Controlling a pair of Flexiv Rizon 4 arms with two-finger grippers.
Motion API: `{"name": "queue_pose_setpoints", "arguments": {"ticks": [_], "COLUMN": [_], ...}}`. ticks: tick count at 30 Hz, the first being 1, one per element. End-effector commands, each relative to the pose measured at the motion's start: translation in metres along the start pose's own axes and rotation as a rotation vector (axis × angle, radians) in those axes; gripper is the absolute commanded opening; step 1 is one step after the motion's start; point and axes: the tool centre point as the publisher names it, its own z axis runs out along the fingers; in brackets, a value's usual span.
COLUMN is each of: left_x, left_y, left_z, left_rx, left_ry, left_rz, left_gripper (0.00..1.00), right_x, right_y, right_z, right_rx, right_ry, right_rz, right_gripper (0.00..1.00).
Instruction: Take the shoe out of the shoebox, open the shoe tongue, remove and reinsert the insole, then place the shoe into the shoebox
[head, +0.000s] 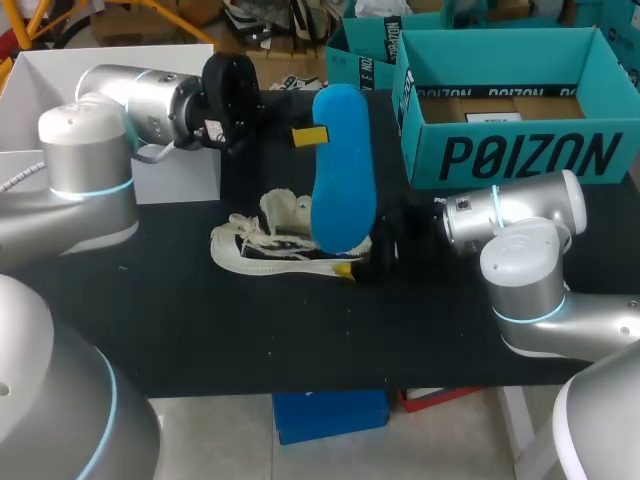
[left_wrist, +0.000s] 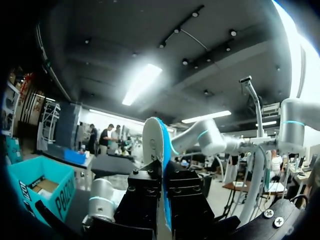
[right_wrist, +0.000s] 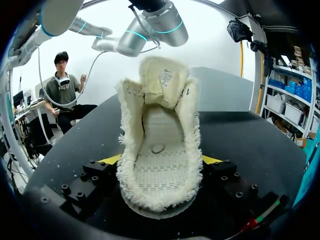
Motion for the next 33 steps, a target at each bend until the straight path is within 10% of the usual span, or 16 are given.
{"name": "queue_pose_setpoints", "arguments": {"ticks": [1,17,18,20,33], "left_x": [0.009,0.018,0.018,0.018,0.018], "left_y": [-0.015,-0.034,-0.034,-0.034,-0.034], "left_z": [0.006,0.011,0.011,0.011,0.011], "left_rx": [-0.021,-0.006,-0.006,-0.006,-0.006], "left_ry": [-0.021,-0.059,-0.059,-0.059,-0.059], "left_rz": [0.016,0.039,0.039,0.039,0.039], "left_gripper": [0.0,0.0,0.0,0.0,0.0], "right_x": [0.0,0.0,0.0,0.001,0.004], "right_y": [-0.002,-0.002,-0.002,-0.002,0.006], "right_z": [0.002,0.002,0.002,0.0,-0.03], "right_rx": [0.0,0.0,0.0,0.004,0.21], "right_ry": [-0.001,-0.001,-0.001,-0.002,0.051], "right_rz": [0.001,0.001,0.001,0.005,0.028], "right_gripper": [0.0,0.0,0.1,1.0,1.0]}}
